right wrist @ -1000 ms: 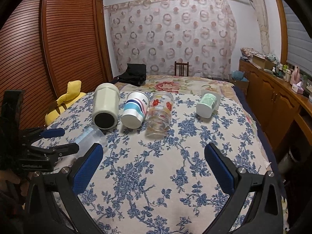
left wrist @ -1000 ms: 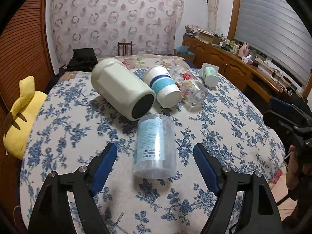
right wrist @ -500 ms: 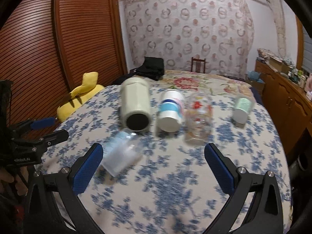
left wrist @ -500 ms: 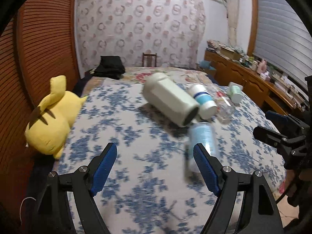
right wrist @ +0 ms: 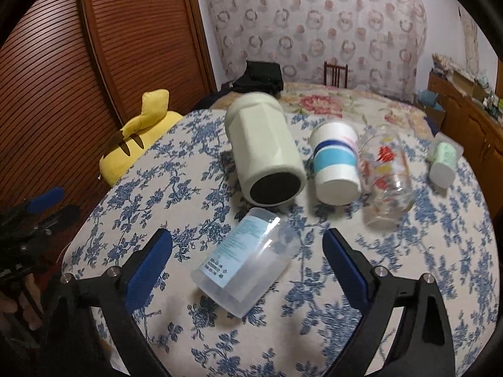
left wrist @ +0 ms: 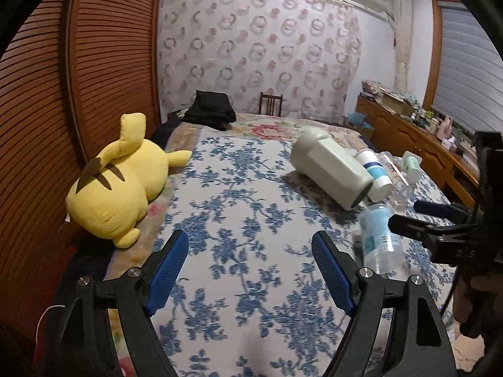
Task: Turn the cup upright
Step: 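Close the right tool around the clear cup's body, then lift and turn the clear cup with the right tool, open end up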
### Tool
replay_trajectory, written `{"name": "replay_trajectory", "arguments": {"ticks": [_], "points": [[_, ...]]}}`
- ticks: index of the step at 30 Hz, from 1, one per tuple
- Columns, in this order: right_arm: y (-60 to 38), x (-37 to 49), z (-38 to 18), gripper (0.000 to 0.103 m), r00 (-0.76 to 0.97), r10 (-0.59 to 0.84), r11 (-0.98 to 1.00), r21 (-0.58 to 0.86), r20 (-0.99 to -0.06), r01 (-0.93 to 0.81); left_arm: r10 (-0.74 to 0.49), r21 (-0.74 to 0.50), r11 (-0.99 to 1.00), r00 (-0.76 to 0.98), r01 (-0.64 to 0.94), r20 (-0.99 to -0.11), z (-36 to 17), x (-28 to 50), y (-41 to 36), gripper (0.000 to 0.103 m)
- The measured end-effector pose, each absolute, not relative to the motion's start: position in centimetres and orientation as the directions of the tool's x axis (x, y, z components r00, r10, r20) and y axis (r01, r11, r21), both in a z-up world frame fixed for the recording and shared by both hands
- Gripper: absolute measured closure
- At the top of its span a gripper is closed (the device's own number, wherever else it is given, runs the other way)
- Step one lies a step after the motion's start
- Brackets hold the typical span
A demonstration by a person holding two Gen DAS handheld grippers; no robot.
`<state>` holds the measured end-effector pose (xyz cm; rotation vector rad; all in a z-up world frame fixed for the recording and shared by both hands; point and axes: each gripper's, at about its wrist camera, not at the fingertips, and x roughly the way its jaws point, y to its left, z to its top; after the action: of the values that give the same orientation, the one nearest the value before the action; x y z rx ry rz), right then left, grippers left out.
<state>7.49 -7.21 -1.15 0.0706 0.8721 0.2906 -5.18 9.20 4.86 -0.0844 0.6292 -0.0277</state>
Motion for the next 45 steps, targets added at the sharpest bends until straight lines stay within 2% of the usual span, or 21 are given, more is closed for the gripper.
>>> {"name": "replay_trajectory", "arguments": {"ticks": [19, 25, 28, 30, 32, 37, 44, 45], "points": [[-9.6, 8.8, -4.9, 0.009, 0.472, 0.246, 0.967, 0.184, -0.847, -0.175, -0.052, -0.084, 0.996, 0.81, 0.004, -0.584, 4.6, -5.2, 9.7, 0.021], [-10.3, 8.9, -4.7, 0.01, 0.474, 0.241, 0.968, 0.174, -0.847, -0.181, -0.056, -0.082, 0.997, 0.809, 0.01, -0.586, 4.5, -5.0, 9.4, 0.021], [-9.5, 9.4, -4.2, 0.019, 0.471, 0.246, 0.963, 0.159, -0.847, -0.217, -0.053, -0.075, 0.997, 0.807, 0.012, -0.587, 4.5, -5.1, 9.4, 0.021], [-8.8, 10.0, -4.0, 0.03, 0.465, 0.239, 0.961, 0.138, -0.853, -0.241, -0.051, -0.072, 0.997, 0.807, 0.01, -0.588, 4.5, -5.0, 9.4, 0.021], [-8.3, 10.7, -3.8, 0.035, 0.45, 0.232, 0.958, 0.123, -0.862, -0.258, -0.048, -0.071, 0.997, 0.807, 0.008, -0.589, 4.5, -5.0, 9.3, 0.021], [-7.2, 12.4, -3.8, 0.036, 0.406, 0.215, 0.95, 0.094, -0.888, -0.299, -0.048, -0.068, 0.998, 0.806, 0.01, -0.589, 4.5, -4.9, 9.3, 0.021], [-6.6, 13.9, -4.5, 0.037, 0.325, 0.229, 0.941, 0.124, -0.918, -0.313, -0.054, -0.063, 0.998, 0.805, 0.021, -0.59, 4.5, -4.9, 9.0, 0.021], [-6.4, 14.0, -4.7, 0.045, 0.32, 0.228, 0.941, 0.124, -0.92, -0.315, -0.055, -0.062, 0.998, 0.805, 0.023, -0.591, 4.5, -4.9, 9.0, 0.021]]}}
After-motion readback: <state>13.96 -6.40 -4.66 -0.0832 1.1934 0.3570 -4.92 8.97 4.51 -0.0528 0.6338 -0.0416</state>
